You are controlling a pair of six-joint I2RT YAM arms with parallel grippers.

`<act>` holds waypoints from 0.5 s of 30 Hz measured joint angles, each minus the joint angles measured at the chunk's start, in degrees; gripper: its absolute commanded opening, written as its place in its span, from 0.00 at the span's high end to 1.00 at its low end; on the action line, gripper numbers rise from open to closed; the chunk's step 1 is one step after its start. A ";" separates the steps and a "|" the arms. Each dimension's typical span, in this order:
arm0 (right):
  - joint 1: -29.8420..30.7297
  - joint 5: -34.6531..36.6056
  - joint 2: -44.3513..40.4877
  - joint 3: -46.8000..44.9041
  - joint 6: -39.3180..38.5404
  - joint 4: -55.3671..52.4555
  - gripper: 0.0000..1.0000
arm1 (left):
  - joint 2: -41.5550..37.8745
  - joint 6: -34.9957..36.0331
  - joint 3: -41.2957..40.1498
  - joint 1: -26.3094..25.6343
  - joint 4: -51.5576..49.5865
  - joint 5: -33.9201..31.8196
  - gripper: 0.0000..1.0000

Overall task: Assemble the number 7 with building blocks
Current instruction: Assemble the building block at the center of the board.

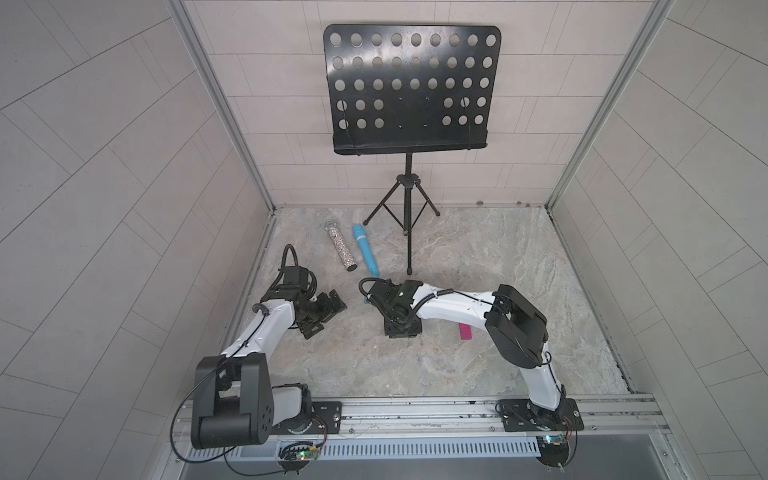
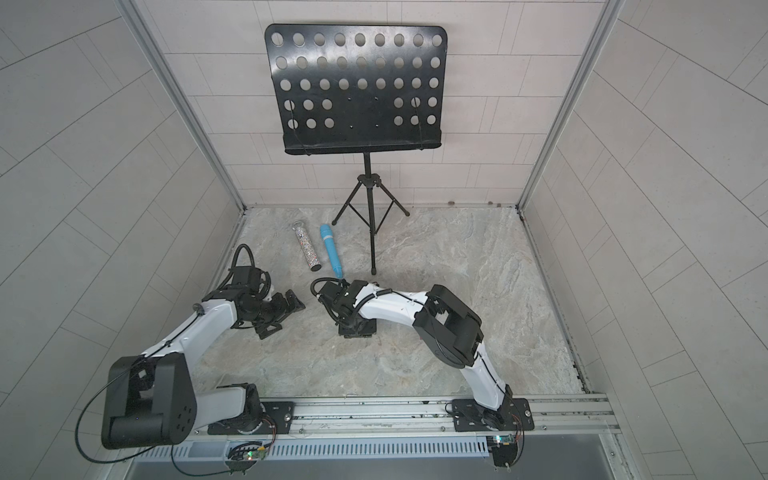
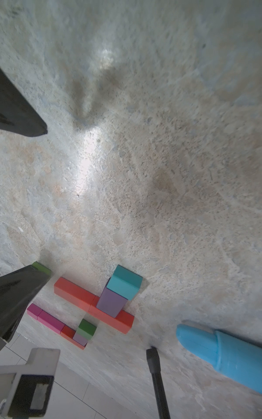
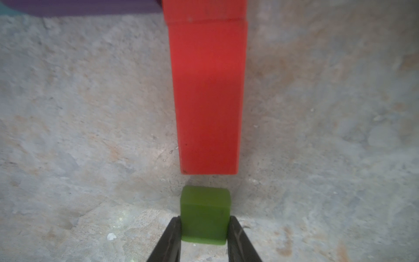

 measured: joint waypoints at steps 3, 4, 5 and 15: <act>-0.22 -0.09 0.44 0.66 -0.55 -0.50 0.64 | 0.20 0.00 0.00 0.00 -0.02 -0.15 0.00; -0.28 -0.13 0.63 0.90 -0.74 -0.63 0.64 | 0.24 0.02 0.00 0.00 0.00 -0.22 0.00; -0.39 -0.17 0.76 1.14 -0.90 -0.72 0.64 | 0.28 0.00 0.00 0.00 -0.02 -0.26 0.00; -0.98 -0.72 1.86 1.73 -1.42 -0.72 0.56 | 1.25 0.02 0.00 0.00 0.00 -0.70 0.00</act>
